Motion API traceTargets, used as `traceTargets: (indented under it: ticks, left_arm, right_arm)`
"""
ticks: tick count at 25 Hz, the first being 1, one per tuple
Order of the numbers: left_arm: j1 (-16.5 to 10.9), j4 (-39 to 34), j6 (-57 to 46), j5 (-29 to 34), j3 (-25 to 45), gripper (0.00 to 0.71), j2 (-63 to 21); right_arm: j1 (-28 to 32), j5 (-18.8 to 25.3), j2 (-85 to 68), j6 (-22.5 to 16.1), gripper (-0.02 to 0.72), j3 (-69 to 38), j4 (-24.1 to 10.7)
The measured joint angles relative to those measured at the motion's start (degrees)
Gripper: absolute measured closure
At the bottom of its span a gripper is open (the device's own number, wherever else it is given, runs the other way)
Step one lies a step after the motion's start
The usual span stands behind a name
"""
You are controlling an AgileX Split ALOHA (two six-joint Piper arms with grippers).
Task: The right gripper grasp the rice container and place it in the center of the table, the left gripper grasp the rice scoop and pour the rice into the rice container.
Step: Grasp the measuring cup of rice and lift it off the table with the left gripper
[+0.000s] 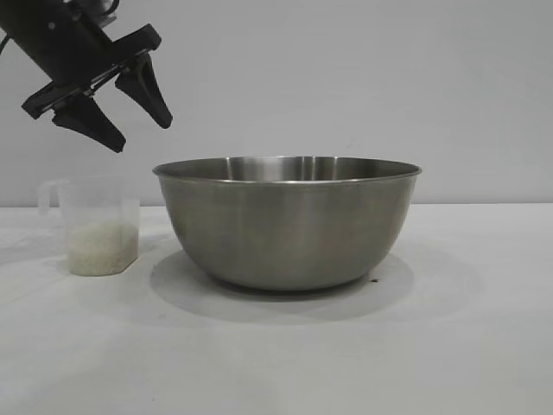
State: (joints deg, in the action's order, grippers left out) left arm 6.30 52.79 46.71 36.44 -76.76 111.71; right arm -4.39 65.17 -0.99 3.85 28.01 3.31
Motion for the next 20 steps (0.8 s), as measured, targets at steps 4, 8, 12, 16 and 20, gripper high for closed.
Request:
traceTargets:
  ticks: [4, 8, 12, 16, 20]
  left_arm:
    - [0.0, -6.9, -5.1, 3.3, 0.0, 0.266, -3.2]
    - [0.0, -17.6, -17.8, 11.2, -0.4, 0.266, -6.4]
    - [0.0, -20.1, -22.9, 26.1, -0.7, 0.266, -8.4]
    - [0.0, -24.6, -24.9, 32.3, -0.7, 0.266, -9.2]
    - [0.0, -37.0, -32.3, 32.6, -0.7, 0.266, -10.4]
  right_arm:
    - [0.0, 0.0, 0.0, 0.0, 0.114, 0.0, 0.0]
    - [0.0, 0.0, 0.0, 0.0, 0.114, 0.0, 0.0]
    - [0.0, 0.0, 0.0, 0.0, 0.114, 0.0, 0.0]
    - [0.0, 0.0, 0.0, 0.0, 0.114, 0.0, 0.0]
    - [0.0, 0.0, 0.0, 0.0, 0.114, 0.0, 0.0]
